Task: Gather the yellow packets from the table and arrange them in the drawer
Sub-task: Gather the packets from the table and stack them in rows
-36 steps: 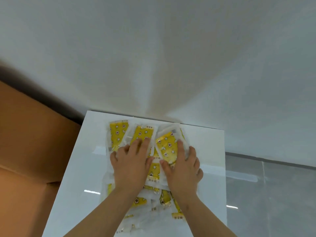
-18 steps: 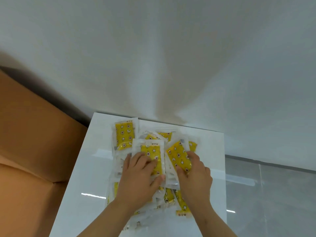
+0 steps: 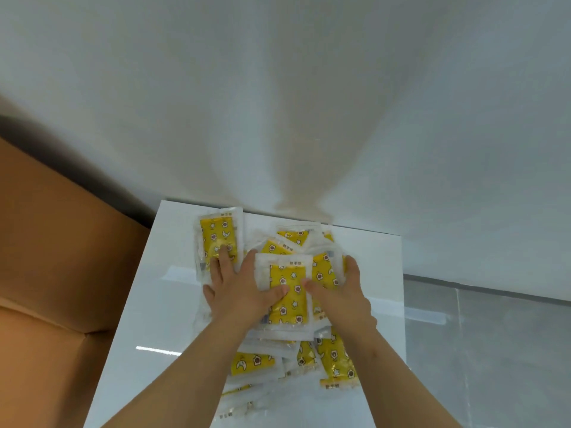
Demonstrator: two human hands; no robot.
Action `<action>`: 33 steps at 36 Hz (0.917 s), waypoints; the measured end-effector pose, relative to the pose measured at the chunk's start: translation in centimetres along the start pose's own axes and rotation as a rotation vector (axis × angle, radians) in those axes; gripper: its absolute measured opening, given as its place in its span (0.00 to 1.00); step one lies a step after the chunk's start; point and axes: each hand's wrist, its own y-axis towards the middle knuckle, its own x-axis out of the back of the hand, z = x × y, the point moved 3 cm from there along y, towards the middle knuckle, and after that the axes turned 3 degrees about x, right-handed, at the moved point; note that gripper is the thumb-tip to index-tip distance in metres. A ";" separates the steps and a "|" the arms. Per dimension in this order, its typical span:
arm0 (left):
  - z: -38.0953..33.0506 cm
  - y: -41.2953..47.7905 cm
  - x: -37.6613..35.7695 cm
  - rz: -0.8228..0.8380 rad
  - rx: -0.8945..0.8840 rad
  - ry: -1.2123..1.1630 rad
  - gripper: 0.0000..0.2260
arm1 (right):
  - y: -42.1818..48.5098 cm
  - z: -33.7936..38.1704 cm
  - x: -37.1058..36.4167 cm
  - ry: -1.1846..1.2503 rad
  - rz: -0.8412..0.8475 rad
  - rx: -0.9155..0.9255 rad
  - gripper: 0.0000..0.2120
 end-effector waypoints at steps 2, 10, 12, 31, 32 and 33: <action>0.2 -0.1 0.1 -0.008 -0.027 0.028 0.41 | 0.2 0.6 -0.1 -0.063 0.010 0.020 0.40; 0.6 -1.3 0.6 -0.168 -0.047 -0.086 0.26 | -0.3 1.4 -1.6 -0.093 -0.080 0.132 0.39; 0.4 -1.6 0.8 -0.173 -0.054 -0.118 0.22 | -0.5 1.2 -1.8 -0.020 -0.078 0.123 0.42; 2.8 3.2 5.0 -0.183 0.209 -0.427 0.18 | 0.0 0.9 -0.1 -0.263 -0.152 0.098 0.21; 2.7 3.3 4.9 -0.187 0.232 -0.417 0.20 | 0.1 1.0 -0.1 -0.255 -0.133 0.096 0.22; 2.6 3.5 4.8 -0.181 0.245 -0.426 0.22 | 0.4 0.9 -0.2 -0.236 -0.121 0.093 0.21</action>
